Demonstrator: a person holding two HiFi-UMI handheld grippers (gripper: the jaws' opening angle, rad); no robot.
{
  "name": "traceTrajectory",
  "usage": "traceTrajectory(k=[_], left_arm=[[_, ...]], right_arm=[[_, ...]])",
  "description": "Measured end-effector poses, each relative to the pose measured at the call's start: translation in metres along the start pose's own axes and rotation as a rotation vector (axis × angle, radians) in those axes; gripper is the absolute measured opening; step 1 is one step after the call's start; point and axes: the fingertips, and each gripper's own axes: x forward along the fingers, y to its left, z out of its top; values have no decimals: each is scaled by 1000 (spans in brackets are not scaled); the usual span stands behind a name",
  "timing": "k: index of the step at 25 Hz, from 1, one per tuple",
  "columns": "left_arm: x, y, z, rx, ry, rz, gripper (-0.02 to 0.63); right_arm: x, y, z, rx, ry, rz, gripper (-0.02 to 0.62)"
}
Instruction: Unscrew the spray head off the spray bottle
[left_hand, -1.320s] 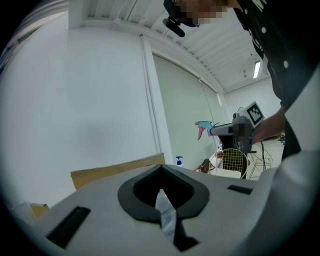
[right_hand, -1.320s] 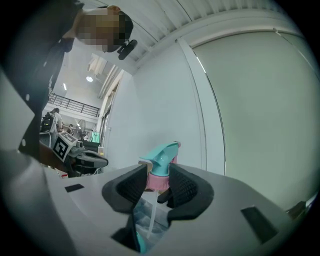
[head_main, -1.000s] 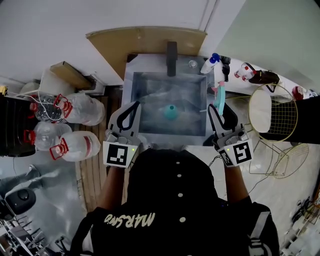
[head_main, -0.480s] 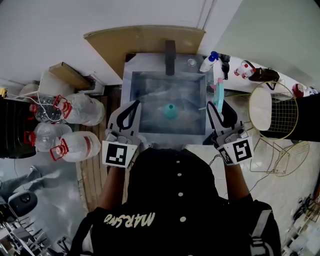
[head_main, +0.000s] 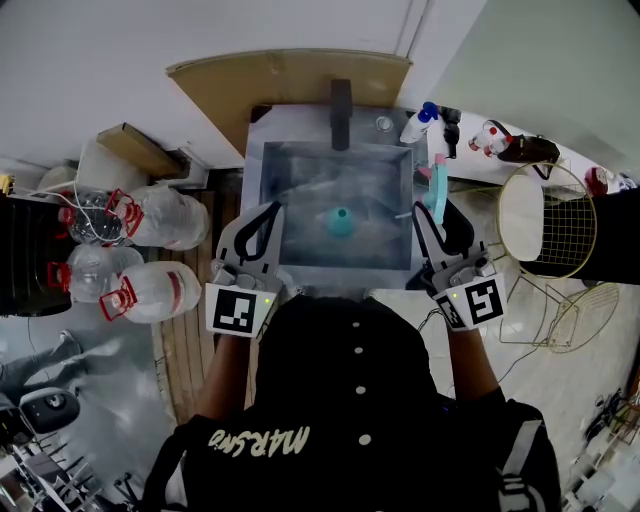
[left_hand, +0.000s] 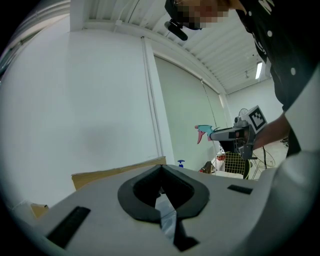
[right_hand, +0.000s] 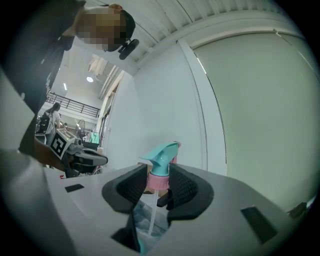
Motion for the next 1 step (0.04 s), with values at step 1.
traceTrajectory(k=[1], left_arm=[[0, 0, -1, -1, 1, 0, 25]], right_arm=[[0, 0, 0, 3, 0, -1, 150]])
